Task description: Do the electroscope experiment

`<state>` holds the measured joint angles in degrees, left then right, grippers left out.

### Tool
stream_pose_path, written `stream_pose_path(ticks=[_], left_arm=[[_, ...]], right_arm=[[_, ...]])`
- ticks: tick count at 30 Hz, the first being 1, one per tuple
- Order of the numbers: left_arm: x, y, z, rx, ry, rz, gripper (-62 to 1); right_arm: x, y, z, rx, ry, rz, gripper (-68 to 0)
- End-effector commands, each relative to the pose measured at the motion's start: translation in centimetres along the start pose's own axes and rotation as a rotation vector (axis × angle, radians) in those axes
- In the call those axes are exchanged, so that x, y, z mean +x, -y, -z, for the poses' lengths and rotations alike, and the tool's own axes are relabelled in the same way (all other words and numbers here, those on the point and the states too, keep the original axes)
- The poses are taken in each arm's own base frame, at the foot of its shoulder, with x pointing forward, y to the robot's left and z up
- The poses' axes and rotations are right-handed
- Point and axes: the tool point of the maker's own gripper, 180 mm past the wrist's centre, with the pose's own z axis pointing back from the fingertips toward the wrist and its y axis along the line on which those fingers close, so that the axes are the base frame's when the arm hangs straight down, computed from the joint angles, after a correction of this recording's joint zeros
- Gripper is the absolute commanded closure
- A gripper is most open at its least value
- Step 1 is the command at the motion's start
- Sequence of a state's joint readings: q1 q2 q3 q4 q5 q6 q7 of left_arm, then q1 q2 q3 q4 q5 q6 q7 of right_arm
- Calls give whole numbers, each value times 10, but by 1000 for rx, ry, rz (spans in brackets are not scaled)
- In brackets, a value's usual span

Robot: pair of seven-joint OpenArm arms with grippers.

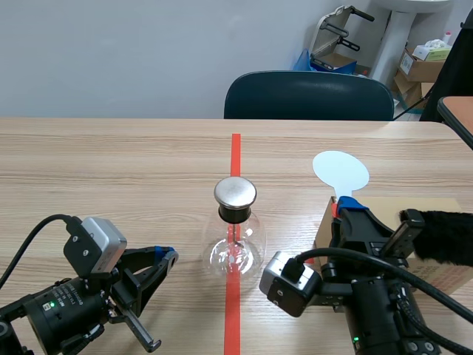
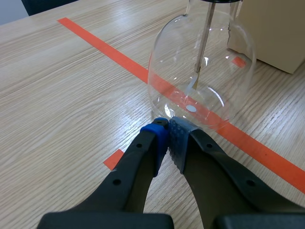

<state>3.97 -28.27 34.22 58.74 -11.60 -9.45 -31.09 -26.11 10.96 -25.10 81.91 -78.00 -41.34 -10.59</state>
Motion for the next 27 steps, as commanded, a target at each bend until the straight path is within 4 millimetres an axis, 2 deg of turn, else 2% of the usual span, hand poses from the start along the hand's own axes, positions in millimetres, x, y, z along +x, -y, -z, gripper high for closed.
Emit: stream_pose_path(ticks=[1, 20, 27], left_arm=[[8, -1, 1, -3, 27, 0, -29], [8, -1, 1, -3, 27, 0, -29], [8, 0, 1, -3, 28, 0, -29]], right_arm=[[-3, 11, 4, -41, -5, 0, -11], [-1, 13, 4, -45, 4, 1, -11], [5, 41, -1, -98, 33, 20, -11]])
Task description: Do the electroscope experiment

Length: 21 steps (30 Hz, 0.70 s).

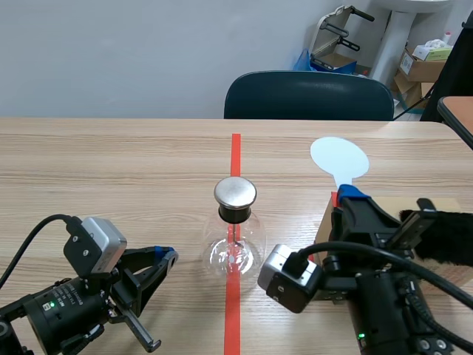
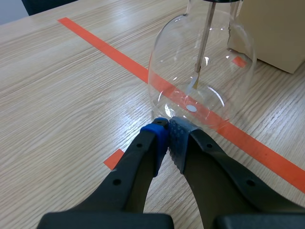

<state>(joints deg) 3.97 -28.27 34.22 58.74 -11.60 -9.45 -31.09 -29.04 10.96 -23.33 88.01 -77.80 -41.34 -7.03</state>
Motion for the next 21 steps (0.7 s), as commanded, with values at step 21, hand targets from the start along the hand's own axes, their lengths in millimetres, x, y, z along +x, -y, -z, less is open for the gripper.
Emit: stream_pose_path(ticks=[21], left_arm=[[5, 1, -5, -10, 25, 0, -45]], right_arm=[[-48, 33, -83, 80, -9, -53, -18]])
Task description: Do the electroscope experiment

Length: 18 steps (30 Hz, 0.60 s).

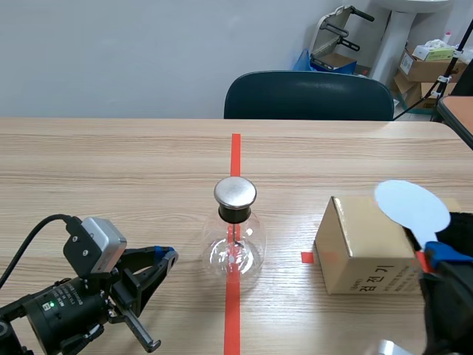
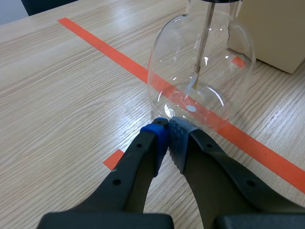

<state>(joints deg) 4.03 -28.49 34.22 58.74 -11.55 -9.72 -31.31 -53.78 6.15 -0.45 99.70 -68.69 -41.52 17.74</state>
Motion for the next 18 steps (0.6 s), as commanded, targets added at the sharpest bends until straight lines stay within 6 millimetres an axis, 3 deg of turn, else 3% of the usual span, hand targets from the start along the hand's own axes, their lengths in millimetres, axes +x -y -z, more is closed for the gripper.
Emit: stream_pose_path(ticks=[1, 8, 12, 18], left_arm=[[6, 2, -7, -13, 36, -5, -70], [6, 19, -42, -65, 98, -31, -215], [8, 36, -62, -120, 141, -49, -269], [14, 56, -89, -176, 160, -72, -272]], right_arm=[[-9, 18, -2, -77, -16, -12, -18], [-37, 31, -18, -126, -35, -12, -18], [-44, 13, -28, -94, -11, -9, -18], [-59, -10, -24, -82, -39, -6, -18]])
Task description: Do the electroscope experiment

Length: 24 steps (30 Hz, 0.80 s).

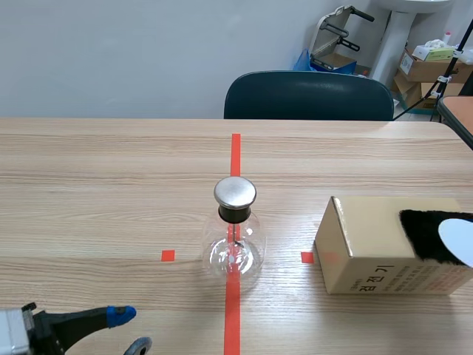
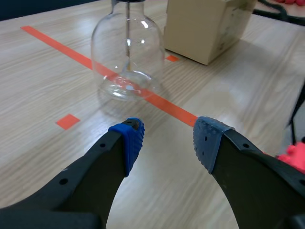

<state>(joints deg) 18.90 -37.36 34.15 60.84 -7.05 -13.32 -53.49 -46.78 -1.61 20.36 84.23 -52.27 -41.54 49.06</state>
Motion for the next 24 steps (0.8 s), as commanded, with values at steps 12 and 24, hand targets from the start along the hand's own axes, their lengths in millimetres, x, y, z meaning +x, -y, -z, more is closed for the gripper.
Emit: stream_pose_path(ticks=[12, 24], left_arm=[[64, 23, -14, -106, 110, -29, -272], [75, 22, -11, -146, 70, -10, -316]], right_arm=[[-22, -10, 28, -48, -37, -96, -18], [-30, -36, 23, 48, -71, -130, -18]])
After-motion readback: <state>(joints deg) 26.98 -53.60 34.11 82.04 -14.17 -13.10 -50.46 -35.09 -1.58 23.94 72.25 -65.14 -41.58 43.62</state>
